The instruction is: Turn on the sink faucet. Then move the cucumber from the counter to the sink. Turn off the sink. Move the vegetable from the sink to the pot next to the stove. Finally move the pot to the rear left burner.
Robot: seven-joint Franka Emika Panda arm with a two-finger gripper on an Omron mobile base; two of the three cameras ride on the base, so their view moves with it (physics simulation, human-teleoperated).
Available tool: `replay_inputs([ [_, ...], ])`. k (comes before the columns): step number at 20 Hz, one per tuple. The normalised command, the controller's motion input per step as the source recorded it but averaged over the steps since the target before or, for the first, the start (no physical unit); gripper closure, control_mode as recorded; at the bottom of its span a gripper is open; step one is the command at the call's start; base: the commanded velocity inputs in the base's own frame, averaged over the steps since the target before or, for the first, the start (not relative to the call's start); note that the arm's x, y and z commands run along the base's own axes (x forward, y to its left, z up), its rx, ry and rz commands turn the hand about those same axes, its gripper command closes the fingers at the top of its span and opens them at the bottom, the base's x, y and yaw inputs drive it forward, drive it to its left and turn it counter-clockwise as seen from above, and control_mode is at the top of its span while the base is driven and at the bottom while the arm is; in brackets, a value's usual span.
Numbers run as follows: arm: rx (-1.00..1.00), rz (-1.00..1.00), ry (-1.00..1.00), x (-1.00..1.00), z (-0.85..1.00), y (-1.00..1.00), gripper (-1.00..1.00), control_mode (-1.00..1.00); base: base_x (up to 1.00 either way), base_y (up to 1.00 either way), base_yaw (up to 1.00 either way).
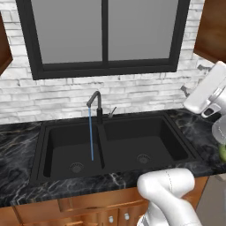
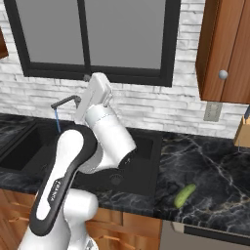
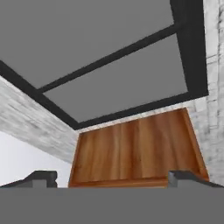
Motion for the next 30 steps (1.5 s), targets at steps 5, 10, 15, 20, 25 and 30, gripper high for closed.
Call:
replay_inputs([
  [5,-0.75,-0.17,-0.4,-0.43,0.0,0.14,-1.0,-1.0,0.0,0.0,0.0],
  [10,-0.74,-0.27,-0.4,-0.49,-0.25,0.05,-1.0,-1.0,0.0,0.0,0.0],
  [15,-0.71,-0.31,-0.1,-0.27,-0.42,0.0,-1.0,-1.0,0.0,0.0,0.0],
  [20,-0.72,-0.26,0.06,0.04,-0.3,0.0,-1.0,-1.0,0.0,0.0,0.0],
  [25,-0.64,-0.19,0.2,0.14,-0.25,-0.25,-1.0,-1.0,0.0,0.0,0.0],
  [30,-0.46,-0.17,0.24,0.01,-0.4,-0.63,-1.0,-1.0,0.0,0.0,0.0],
])
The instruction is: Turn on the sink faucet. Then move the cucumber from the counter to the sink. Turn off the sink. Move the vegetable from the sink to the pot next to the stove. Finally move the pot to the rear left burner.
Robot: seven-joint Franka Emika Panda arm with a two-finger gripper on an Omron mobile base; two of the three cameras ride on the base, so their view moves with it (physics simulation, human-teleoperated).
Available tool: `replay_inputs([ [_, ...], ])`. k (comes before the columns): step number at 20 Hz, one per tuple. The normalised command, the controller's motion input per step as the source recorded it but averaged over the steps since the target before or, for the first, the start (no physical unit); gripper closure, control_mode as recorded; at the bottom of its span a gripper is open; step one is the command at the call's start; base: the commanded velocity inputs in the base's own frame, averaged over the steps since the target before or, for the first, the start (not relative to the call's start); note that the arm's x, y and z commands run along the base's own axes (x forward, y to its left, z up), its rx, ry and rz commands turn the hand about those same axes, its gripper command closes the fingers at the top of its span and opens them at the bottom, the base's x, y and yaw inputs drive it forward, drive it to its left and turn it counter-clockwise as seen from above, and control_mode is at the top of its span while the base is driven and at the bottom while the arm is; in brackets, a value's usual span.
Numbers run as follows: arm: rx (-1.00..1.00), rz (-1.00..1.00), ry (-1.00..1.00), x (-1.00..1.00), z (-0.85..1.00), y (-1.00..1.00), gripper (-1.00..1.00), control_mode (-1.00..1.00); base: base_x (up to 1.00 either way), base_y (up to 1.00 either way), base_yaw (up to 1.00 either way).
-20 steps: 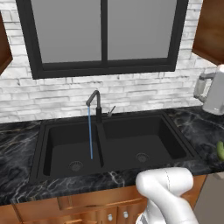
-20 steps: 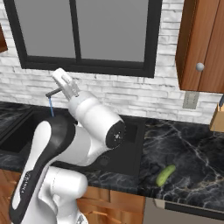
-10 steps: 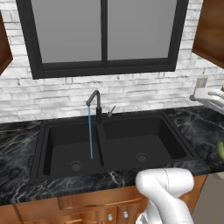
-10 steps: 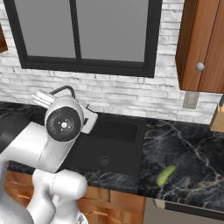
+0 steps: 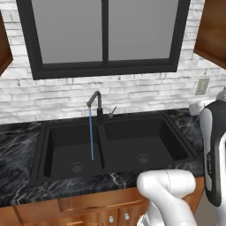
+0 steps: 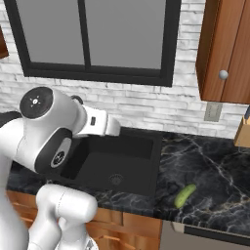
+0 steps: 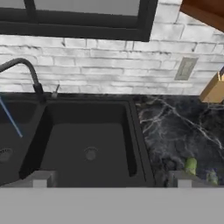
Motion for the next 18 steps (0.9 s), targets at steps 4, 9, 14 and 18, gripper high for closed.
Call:
replay_inputs([
  [4,-0.28,-0.16,0.21,-0.07,-0.48,-0.77,-1.0,-1.0,0.0,0.0,0.0],
  [9,-0.11,-0.19,0.09,-0.19,-0.74,-0.72,-1.0,-1.0,0.0,0.0,0.0],
  [14,-0.03,-0.17,0.1,-0.04,-0.67,-0.64,-1.0,-1.0,0.0,0.0,0.0],
  [18,0.07,-0.1,0.02,0.0,-0.37,-0.48,-1.0,-1.0,0.0,0.0,0.0],
])
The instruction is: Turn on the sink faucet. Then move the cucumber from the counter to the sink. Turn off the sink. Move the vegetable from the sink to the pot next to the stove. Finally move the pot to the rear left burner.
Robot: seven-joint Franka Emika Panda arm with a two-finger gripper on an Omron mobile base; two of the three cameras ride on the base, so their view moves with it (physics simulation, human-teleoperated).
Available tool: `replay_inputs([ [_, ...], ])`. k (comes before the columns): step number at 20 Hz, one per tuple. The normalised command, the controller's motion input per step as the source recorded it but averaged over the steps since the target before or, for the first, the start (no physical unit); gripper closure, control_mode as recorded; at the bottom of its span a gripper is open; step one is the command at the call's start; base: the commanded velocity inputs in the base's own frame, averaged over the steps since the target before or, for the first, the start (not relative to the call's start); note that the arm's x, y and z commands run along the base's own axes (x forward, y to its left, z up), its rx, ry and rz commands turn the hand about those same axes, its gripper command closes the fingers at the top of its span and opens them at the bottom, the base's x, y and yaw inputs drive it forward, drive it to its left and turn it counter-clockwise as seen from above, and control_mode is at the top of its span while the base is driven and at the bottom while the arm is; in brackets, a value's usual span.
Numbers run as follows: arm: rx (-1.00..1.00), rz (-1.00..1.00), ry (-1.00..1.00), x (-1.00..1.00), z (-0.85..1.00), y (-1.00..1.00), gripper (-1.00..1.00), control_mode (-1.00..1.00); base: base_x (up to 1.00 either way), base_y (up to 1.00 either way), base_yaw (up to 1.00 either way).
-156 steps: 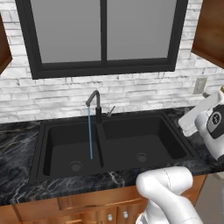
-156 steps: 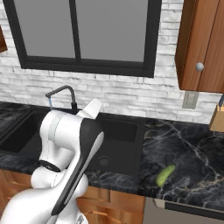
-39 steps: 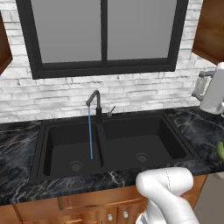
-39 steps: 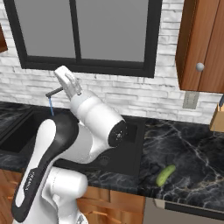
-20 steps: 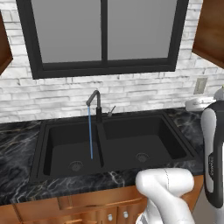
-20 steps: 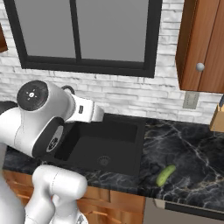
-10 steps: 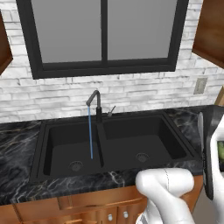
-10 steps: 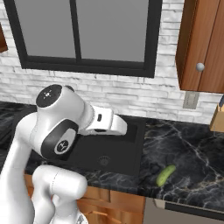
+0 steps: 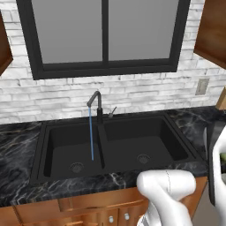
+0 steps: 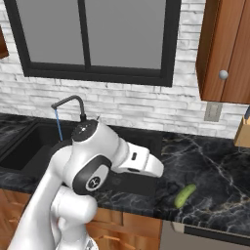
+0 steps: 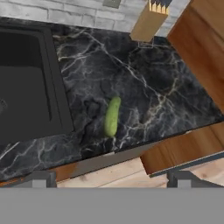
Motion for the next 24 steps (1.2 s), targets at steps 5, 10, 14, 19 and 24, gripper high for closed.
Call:
replay_inputs([
  [5,0.1,-0.07,0.12,0.11,-0.36,-0.59,-1.0,-1.0,0.0,0.0,0.0],
  [10,0.11,-0.04,0.13,0.28,-0.4,-0.45,-1.0,-1.0,0.0,0.0,0.0],
  [14,0.07,-0.08,0.07,0.41,-0.4,-0.19,-1.0,-1.0,0.0,0.0,0.0],
  [19,0.06,-0.06,0.01,0.46,-0.36,0.0,-1.0,-1.0,0.0,0.0,0.0],
  [24,0.06,-0.02,0.0,0.43,-0.47,-0.13,-1.0,-1.0,0.0,0.0,0.0],
])
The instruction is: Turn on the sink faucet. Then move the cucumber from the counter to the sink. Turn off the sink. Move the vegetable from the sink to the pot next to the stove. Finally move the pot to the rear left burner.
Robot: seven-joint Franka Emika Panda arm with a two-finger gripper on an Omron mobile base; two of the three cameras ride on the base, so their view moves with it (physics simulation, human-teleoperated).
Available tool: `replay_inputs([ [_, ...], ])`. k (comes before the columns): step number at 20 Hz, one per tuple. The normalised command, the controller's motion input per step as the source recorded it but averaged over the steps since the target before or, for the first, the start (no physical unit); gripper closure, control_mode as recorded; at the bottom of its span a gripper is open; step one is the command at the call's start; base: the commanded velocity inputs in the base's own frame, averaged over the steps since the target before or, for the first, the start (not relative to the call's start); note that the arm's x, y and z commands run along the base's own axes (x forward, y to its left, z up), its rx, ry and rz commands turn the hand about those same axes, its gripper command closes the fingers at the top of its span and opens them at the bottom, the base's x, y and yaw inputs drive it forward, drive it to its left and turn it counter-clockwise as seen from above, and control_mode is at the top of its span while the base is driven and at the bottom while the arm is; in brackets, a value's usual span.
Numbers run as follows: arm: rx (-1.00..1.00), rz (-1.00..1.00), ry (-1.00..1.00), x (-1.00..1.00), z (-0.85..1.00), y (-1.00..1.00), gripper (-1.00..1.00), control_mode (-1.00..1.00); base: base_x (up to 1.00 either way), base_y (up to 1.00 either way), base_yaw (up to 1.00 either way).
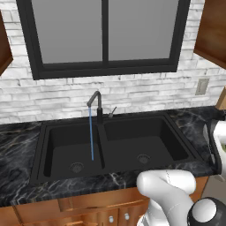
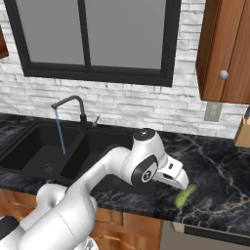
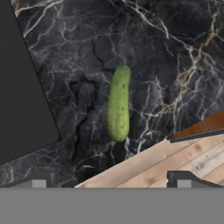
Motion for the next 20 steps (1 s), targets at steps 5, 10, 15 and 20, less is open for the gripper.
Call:
replay_inputs([
  [5,0.04,-0.02,0.0,0.33,-0.48,-0.29,-1.0,-1.0,0.0,0.0,0.0],
  [10,0.02,-0.02,0.0,0.27,-0.28,-0.34,-1.0,-1.0,0.0,0.0,0.0],
  [15,0.0,-0.03,0.0,0.22,-0.24,-0.29,-1.0,-1.0,0.0,0.0,0.0],
  [20,0.0,-0.02,0.0,0.18,-0.31,-0.25,-1.0,-1.0,0.0,0.0,0.0],
])
